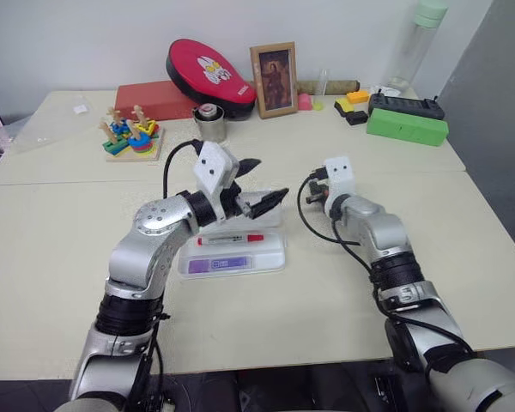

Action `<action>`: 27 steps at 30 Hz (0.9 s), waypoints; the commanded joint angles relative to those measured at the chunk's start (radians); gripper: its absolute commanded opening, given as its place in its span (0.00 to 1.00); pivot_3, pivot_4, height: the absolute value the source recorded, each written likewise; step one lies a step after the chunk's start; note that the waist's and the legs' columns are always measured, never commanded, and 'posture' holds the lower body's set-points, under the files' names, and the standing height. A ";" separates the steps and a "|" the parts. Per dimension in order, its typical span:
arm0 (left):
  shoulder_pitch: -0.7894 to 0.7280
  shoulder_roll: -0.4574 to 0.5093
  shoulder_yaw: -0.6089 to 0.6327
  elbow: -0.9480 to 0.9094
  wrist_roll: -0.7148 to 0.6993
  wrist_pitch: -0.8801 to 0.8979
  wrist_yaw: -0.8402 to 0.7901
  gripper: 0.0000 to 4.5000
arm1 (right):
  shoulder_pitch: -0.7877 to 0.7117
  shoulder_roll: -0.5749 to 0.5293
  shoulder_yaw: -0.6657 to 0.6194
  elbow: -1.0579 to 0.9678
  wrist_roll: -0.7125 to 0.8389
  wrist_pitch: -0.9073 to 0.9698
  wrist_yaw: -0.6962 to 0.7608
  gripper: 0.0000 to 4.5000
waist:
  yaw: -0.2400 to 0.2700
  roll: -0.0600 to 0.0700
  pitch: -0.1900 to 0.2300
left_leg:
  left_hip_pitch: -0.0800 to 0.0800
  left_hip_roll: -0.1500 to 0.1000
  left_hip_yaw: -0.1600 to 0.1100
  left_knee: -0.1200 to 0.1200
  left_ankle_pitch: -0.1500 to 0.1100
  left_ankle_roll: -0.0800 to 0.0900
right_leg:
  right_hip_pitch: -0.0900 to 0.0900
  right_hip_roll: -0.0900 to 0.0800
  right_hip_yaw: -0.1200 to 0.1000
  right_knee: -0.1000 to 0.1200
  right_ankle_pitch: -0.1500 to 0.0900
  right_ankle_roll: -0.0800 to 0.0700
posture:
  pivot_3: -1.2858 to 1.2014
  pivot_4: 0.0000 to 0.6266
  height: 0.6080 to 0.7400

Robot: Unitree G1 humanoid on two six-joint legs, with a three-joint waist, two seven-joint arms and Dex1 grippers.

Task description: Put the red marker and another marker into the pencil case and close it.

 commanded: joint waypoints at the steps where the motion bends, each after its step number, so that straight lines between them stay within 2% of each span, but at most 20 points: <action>1: 0.073 0.109 0.030 -0.104 -0.053 -0.014 -0.134 1.00 | 0.054 -0.147 0.091 -0.231 0.065 -0.092 0.363 0.06 | 0.000 0.000 0.000 | 0.000 0.000 0.000 -0.001 0.000 0.000 | 0.000 0.000 0.000 -0.001 0.000 0.000 | 0.52 0.24 1.00; 2: 0.113 0.161 0.044 -0.121 -0.061 -0.021 -0.181 1.00 | 0.089 -0.226 0.119 -0.308 0.098 -0.077 0.489 0.06 | 0.000 0.000 0.000 | 0.000 0.000 0.000 -0.001 0.000 0.000 | 0.000 0.000 0.000 -0.002 0.000 0.000 | 0.52 0.24 1.00; 4: 0.173 0.238 0.070 -0.136 -0.071 -0.035 -0.249 1.00 | 0.134 -0.331 0.156 -0.414 0.144 -0.042 0.650 0.06 | 0.001 0.000 0.000 | 0.000 0.000 0.000 -0.001 0.000 0.000 | 0.000 0.000 -0.001 -0.003 0.000 0.000 | 0.52 0.24 1.00; 7: 0.239 0.321 0.110 -0.144 -0.091 -0.062 -0.319 1.00 | 0.158 -0.396 0.213 -0.526 0.186 0.004 0.760 0.06 | 0.001 0.000 0.000 | 0.000 0.000 0.000 -0.002 0.000 0.000 | 0.001 0.000 0.000 -0.006 0.000 0.000 | 0.52 0.24 1.00; 11: 0.290 0.365 0.142 -0.155 -0.103 -0.084 -0.362 1.00 | 0.157 -0.354 0.300 -0.603 0.191 0.050 0.784 0.06 | -0.002 0.000 0.000 | 0.000 0.001 0.000 -0.001 0.000 0.000 | 0.001 0.000 0.000 -0.006 0.000 0.001 | 0.52 0.24 1.00; 18: 0.331 0.381 0.159 -0.153 -0.100 -0.108 -0.375 1.00 | 0.106 -0.220 0.429 -0.508 0.091 0.041 0.730 0.06 | 0.009 0.000 0.000 | -0.001 0.000 0.001 0.000 0.000 0.000 | 0.001 0.000 0.001 -0.006 0.001 0.002 | 0.52 0.24 1.00; 27: 0.326 0.368 0.157 -0.168 -0.108 -0.096 -0.339 1.00 | 0.094 -0.211 0.421 -0.436 0.047 0.005 0.744 0.06 | 0.010 0.000 0.000 | -0.001 0.001 0.001 0.000 0.000 0.000 | 0.001 0.000 0.000 -0.006 0.001 0.002 | 0.52 0.24 1.00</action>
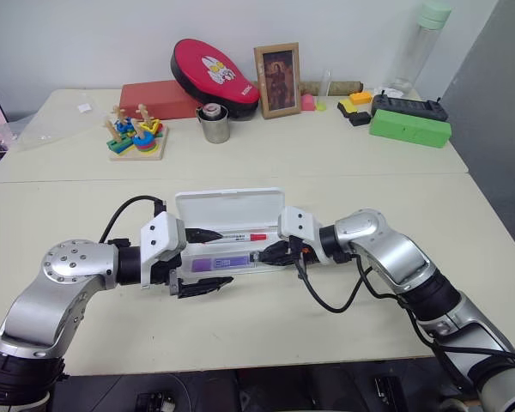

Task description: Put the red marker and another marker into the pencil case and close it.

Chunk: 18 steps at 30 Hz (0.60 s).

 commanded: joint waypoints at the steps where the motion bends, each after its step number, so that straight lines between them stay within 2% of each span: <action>1: -0.008 -0.003 0.028 -0.033 -0.018 -0.007 0.016 1.00 | -0.015 -0.012 -0.021 -0.009 -0.005 -0.031 0.019 0.06 | 0.000 0.000 0.000 | 0.000 0.000 0.000 0.000 0.000 0.000 | 0.000 0.000 0.000 0.000 0.000 0.000 | 0.52 0.24 1.00; 5: -0.013 -0.005 0.024 -0.035 -0.020 -0.006 0.027 1.00 | -0.013 -0.006 -0.029 0.015 -0.015 -0.043 0.013 0.06 | -0.001 0.000 0.000 | 0.000 0.000 0.000 0.000 0.000 0.000 | 0.000 0.000 0.000 0.000 0.000 0.000 | 0.52 0.24 1.00; 6: -0.015 -0.006 0.023 -0.034 -0.020 -0.005 0.028 1.00 | -0.014 -0.001 -0.033 0.021 -0.015 -0.044 0.007 0.21 | -0.001 0.000 0.000 | 0.000 0.000 0.000 0.000 0.000 0.000 | 0.000 0.000 0.000 0.000 0.000 0.000 | 0.52 0.24 1.00; 14: -0.042 -0.034 0.011 -0.032 -0.017 0.006 0.068 1.00 | -0.023 0.004 -0.049 0.034 -0.006 -0.049 0.010 0.59 | -0.001 0.000 0.000 | 0.000 0.000 0.000 0.000 0.000 0.000 | 0.000 0.000 0.000 0.000 0.000 0.000 | 0.52 0.24 1.00; 18: -0.038 -0.055 0.028 -0.054 -0.035 0.031 0.105 1.00 | -0.028 0.003 -0.067 0.038 -0.004 -0.048 0.008 0.81 | -0.002 0.000 0.000 | 0.000 0.000 0.000 0.000 0.000 0.000 | 0.000 0.000 0.000 0.000 0.000 0.000 | 0.52 0.24 1.00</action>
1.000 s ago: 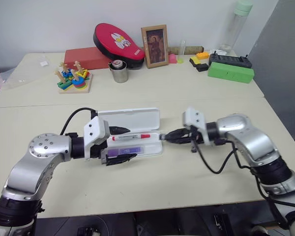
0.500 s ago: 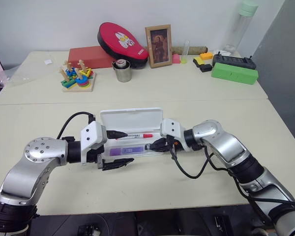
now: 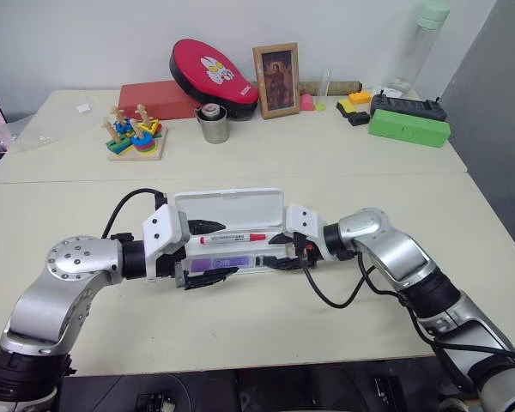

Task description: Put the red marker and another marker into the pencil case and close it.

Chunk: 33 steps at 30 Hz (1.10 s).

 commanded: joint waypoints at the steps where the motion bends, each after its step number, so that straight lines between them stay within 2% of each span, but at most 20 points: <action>1: -0.002 -0.011 0.032 -0.049 -0.032 0.016 0.033 1.00 | -0.027 0.001 -0.039 -0.007 0.007 -0.016 0.005 0.86 | 0.000 0.000 0.000 | 0.000 0.000 0.000 0.000 0.000 0.000 | 0.000 0.000 0.000 0.000 0.000 0.000 | 0.52 0.24 1.00; 4: 0.009 -0.016 0.043 -0.069 -0.043 0.032 0.058 1.00 | -0.032 -0.003 -0.041 -0.003 0.007 -0.025 0.018 0.99 | -0.002 0.000 0.000 | 0.000 0.000 0.000 0.000 0.000 0.000 | 0.000 0.000 0.000 0.000 0.000 0.000 | 0.52 0.24 1.00; 6: 0.017 -0.021 0.075 -0.089 -0.069 0.056 0.084 1.00 | -0.038 -0.004 -0.070 -0.032 0.053 -0.004 0.046 0.99 | -0.003 0.000 0.000 | 0.000 0.000 0.000 0.000 0.000 0.000 | 0.000 0.000 0.000 0.000 0.000 0.000 | 0.52 0.24 1.00; 8: 0.019 -0.042 0.128 -0.116 -0.107 0.085 0.137 1.00 | -0.049 0.002 -0.134 -0.092 0.162 0.053 0.095 0.99 | -0.003 0.000 0.000 | 0.000 0.000 0.000 0.000 0.000 0.000 | 0.000 0.000 0.000 0.000 0.000 0.000 | 0.52 0.24 1.00; 11: 0.010 -0.097 0.239 -0.181 -0.226 0.166 0.266 1.00 | -0.123 0.069 -0.267 -0.081 0.277 0.103 0.038 0.88 | -0.004 0.000 0.000 | 0.000 0.000 0.000 0.000 0.000 0.000 | 0.000 0.000 0.000 0.000 0.000 0.000 | 0.52 0.24 1.00; 17: 0.088 -0.156 0.379 -0.243 -0.290 0.234 0.442 1.00 | -0.323 0.173 -0.329 0.154 0.202 0.062 -0.154 0.60 | -0.012 -0.001 0.000 | 0.002 0.000 -0.001 0.001 0.000 0.000 | 0.001 0.000 0.000 0.004 0.000 0.000 | 0.52 0.24 1.00; 21: 0.121 -0.163 0.417 -0.267 -0.316 0.236 0.483 1.00 | -0.427 0.228 -0.305 0.340 0.117 0.031 -0.256 0.36 | -0.011 -0.001 -0.001 | 0.002 0.000 0.000 0.001 0.000 0.000 | 0.000 0.000 0.000 0.005 0.000 0.000 | 0.52 0.24 1.00; 27: 0.133 -0.131 0.466 -0.270 -0.341 0.231 0.493 1.00 | -0.481 0.311 -0.224 0.557 -0.003 -0.039 -0.318 0.02 | -0.009 -0.002 -0.001 | 0.002 0.000 0.000 0.000 0.000 0.000 | 0.000 0.000 0.000 0.005 0.000 0.000 | 0.52 0.24 1.00; 33: 0.122 -0.114 0.450 -0.267 -0.355 0.230 0.503 1.00 | -0.459 0.331 -0.167 0.605 -0.073 -0.077 -0.296 0.01 | -0.009 -0.001 -0.001 | 0.001 0.000 0.000 0.000 0.000 0.000 | -0.001 0.000 0.000 0.005 0.000 -0.001 | 0.52 0.24 1.00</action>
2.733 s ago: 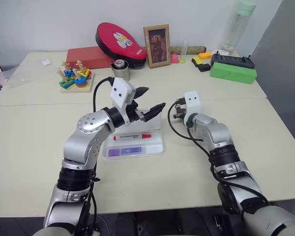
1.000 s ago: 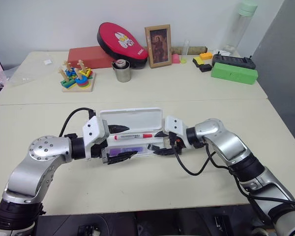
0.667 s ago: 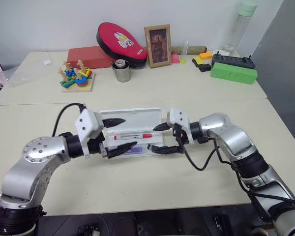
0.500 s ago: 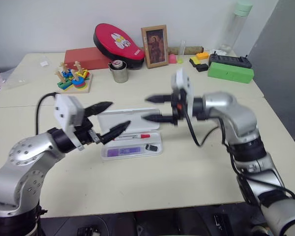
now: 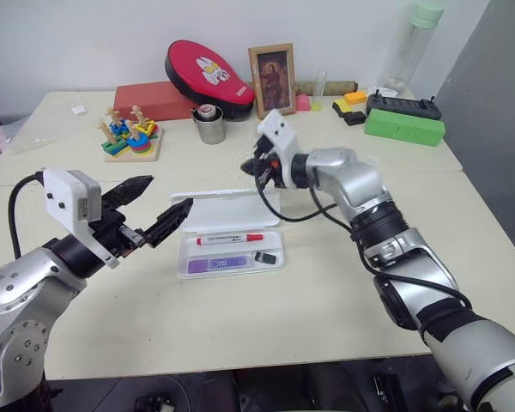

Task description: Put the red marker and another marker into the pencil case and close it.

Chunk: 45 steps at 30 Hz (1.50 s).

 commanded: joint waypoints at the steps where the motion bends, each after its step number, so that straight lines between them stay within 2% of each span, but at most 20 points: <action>1: -0.020 0.017 0.008 -0.033 -0.011 -0.016 0.014 1.00 | 0.005 -0.004 0.030 -0.008 -0.046 -0.048 0.017 0.01 | 0.001 0.000 0.000 | 0.000 0.000 0.000 0.000 0.000 0.000 | 0.000 0.000 0.000 0.000 0.000 0.000 | 0.52 0.24 1.00; 6: -0.023 0.039 -0.006 -0.046 -0.037 0.004 0.008 1.00 | 0.096 -0.035 0.075 -0.197 -0.016 -0.017 0.153 0.01 | 0.001 -0.001 0.000 | 0.000 0.000 0.000 0.000 0.000 0.000 | 0.000 0.000 0.000 0.000 0.000 0.000 | 0.52 0.24 1.00; 10: 0.012 0.068 -0.034 -0.047 -0.010 0.000 -0.024 1.00 | 0.192 -0.095 0.158 -0.333 -0.040 -0.016 0.250 0.01 | -0.004 -0.001 -0.001 | 0.001 0.000 0.000 -0.001 0.000 0.000 | 0.000 0.000 0.000 0.000 0.000 0.000 | 0.52 0.24 1.00; 16: 0.072 0.113 -0.052 -0.072 -0.005 -0.003 -0.088 1.00 | 0.287 -0.134 0.233 -0.462 -0.055 -0.005 0.309 0.01 | -0.003 -0.001 -0.001 | 0.002 0.000 0.000 -0.001 0.000 0.000 | 0.001 0.000 0.001 0.001 0.000 0.000 | 0.52 0.24 1.00; 21: 0.099 0.132 -0.051 -0.073 0.007 -0.016 -0.114 1.00 | 0.340 -0.148 0.315 -0.435 -0.136 -0.025 0.277 0.01 | -0.001 -0.001 -0.001 | 0.002 0.000 0.001 -0.001 0.000 0.000 | 0.001 0.000 0.001 0.000 0.000 0.000 | 0.52 0.24 1.00; 28: 0.085 0.130 -0.067 -0.055 0.021 -0.025 -0.126 1.00 | 0.369 -0.156 0.325 -0.447 -0.151 -0.001 0.291 0.01 | 0.000 -0.002 -0.002 | 0.004 0.000 0.001 -0.001 0.000 0.000 | 0.003 0.000 0.001 -0.001 0.000 0.000 | 0.52 0.24 1.00; 34: 0.089 0.125 -0.085 -0.053 0.027 -0.026 -0.132 1.00 | 0.379 -0.180 0.347 -0.450 -0.170 0.002 0.311 0.01 | 0.001 -0.002 -0.002 | 0.014 0.000 0.001 -0.002 -0.001 0.000 | 0.016 0.000 0.001 -0.009 -0.001 0.000 | 0.52 0.24 1.00; 39: 0.077 0.126 -0.098 -0.046 0.042 -0.029 -0.133 1.00 | 0.394 -0.236 0.433 -0.455 -0.272 -0.060 0.318 0.01 | 0.009 -0.002 -0.005 | 0.014 0.000 0.001 -0.002 -0.001 0.000 | 0.016 -0.001 0.001 -0.009 -0.001 0.000 | 0.52 0.24 1.00; 45: 0.099 0.130 -0.086 -0.046 0.045 -0.024 -0.150 1.00 | 0.412 -0.225 0.421 -0.472 -0.257 -0.061 0.339 0.01 | 0.018 -0.002 -0.013 | 0.015 0.000 0.001 -0.002 -0.001 0.000 | 0.017 -0.001 0.001 -0.009 -0.002 0.001 | 0.52 0.24 1.00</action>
